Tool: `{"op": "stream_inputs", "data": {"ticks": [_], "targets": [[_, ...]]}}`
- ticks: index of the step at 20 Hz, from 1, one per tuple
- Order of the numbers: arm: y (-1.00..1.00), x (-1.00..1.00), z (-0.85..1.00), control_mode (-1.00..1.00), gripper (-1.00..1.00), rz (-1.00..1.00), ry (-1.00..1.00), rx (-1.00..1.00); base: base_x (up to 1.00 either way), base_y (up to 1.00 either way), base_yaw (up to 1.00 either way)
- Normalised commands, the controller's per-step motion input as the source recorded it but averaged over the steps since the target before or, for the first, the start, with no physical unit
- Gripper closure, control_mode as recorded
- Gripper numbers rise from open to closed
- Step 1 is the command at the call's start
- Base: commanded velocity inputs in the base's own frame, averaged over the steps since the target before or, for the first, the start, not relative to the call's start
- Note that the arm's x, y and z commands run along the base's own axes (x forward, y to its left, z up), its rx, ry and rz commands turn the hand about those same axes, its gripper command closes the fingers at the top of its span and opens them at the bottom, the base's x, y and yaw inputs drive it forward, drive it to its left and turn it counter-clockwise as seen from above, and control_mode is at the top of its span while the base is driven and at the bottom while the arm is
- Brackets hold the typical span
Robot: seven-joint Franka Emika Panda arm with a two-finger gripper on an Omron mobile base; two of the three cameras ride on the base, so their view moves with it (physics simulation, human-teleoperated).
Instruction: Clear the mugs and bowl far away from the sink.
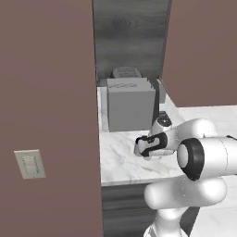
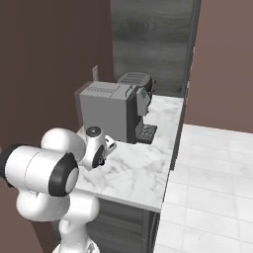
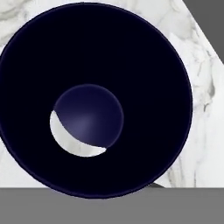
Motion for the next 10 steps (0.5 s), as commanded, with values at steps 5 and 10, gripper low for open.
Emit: {"op": "stream_inputs", "data": {"ticks": [5, 10], "targets": [[0.02, 0.02, -0.34, -1.00, 1.00, 0.02, 0.00, -0.02, 0.00, 0.00, 0.00], [0.00, 0.02, -0.30, -1.00, 1.00, 0.03, 0.00, -0.01, 0.00, 0.00, 0.00]]}}
